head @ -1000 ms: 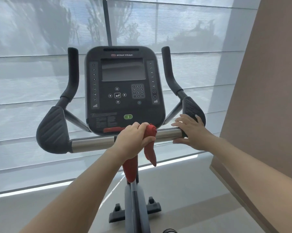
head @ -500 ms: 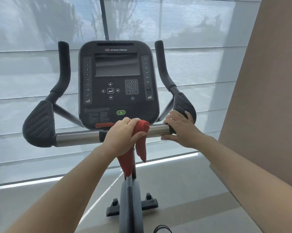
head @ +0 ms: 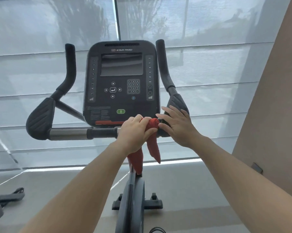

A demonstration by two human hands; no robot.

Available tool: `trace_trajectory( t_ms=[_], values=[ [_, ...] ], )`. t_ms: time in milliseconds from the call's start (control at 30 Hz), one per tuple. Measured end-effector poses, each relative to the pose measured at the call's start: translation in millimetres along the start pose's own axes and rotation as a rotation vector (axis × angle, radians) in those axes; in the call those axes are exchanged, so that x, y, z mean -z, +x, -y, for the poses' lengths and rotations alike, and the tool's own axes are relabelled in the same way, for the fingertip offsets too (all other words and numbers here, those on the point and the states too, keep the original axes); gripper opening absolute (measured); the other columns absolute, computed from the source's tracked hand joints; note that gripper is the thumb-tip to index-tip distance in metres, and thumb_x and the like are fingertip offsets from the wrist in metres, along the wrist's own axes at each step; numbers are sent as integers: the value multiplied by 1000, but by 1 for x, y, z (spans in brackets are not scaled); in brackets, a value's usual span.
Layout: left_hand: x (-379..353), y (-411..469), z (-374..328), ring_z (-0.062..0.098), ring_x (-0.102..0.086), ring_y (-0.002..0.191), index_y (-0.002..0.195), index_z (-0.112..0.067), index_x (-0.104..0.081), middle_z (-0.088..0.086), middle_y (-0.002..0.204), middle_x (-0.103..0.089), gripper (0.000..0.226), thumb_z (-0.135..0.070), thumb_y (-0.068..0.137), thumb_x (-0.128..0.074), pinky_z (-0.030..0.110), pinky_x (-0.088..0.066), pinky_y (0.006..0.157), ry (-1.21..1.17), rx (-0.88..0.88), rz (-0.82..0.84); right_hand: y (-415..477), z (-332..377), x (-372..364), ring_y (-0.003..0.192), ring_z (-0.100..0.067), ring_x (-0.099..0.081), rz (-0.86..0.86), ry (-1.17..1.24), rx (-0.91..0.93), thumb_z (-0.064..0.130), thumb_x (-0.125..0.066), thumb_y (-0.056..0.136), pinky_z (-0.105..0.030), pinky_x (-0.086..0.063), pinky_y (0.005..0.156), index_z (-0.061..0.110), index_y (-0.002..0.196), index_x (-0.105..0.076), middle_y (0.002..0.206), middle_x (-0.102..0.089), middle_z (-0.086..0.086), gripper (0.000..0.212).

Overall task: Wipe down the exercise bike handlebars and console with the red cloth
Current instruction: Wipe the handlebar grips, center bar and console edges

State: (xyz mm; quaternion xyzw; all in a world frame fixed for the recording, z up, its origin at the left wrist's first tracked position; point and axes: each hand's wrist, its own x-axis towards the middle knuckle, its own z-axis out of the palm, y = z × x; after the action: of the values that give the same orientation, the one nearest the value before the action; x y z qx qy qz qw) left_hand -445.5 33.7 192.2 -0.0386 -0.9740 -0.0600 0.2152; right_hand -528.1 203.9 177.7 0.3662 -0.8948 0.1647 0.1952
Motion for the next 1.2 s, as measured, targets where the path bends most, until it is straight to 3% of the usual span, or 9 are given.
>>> trace_trajectory(
  t_ms=[233,333,500,700,867,1033,1200],
  values=[
    [-1,-17,21,21,-45,109,133,-27,-42,-1,118,-50,48,-45,90,-51,36,-35,100,-36,-95,-14,-2,-7,3,142,-10,-12,-4,106,-23,50,-26,96,-30,-3,112,29,138,-38,152,-26,8,49],
    [-1,-32,34,25,-44,116,134,-26,-41,0,124,-49,50,-41,89,-55,40,-33,106,-4,-70,-30,-1,-17,8,142,-9,-14,23,95,38,58,-18,92,-29,-7,112,32,138,-37,152,-26,9,57],
    [3,-26,22,22,-40,121,134,-26,-40,-2,127,-47,46,-47,93,-43,36,-28,108,49,69,3,24,-42,16,141,-11,-16,41,90,127,65,-4,83,-32,-13,114,35,135,-41,151,-28,8,70],
    [-6,12,-29,19,-51,109,126,-26,-50,-4,113,-56,46,-54,94,-33,39,-43,92,22,162,74,46,-69,18,140,-13,-21,47,237,232,59,-9,87,-30,-14,113,29,133,-48,147,-37,6,67],
    [-14,-3,-40,15,-48,110,123,-25,-52,-7,116,-56,58,-60,86,-24,32,-38,97,8,185,-98,44,-72,14,138,-15,-23,-2,284,287,56,-9,89,-27,-11,111,26,132,-49,144,-40,3,66],
    [-15,-14,-24,18,-49,112,119,-21,-55,-4,117,-57,60,-60,88,-22,40,-37,102,-10,301,-173,42,-77,14,139,-14,-20,15,281,332,51,-13,91,-26,-9,112,26,133,-47,145,-37,4,60],
    [-10,3,-29,20,-51,102,112,-18,-59,-1,103,-59,58,-53,93,-18,37,-39,95,23,484,-107,43,-80,13,138,-14,-21,18,312,324,52,-11,92,-31,-11,114,27,131,-48,144,-38,4,60]
  ],
)
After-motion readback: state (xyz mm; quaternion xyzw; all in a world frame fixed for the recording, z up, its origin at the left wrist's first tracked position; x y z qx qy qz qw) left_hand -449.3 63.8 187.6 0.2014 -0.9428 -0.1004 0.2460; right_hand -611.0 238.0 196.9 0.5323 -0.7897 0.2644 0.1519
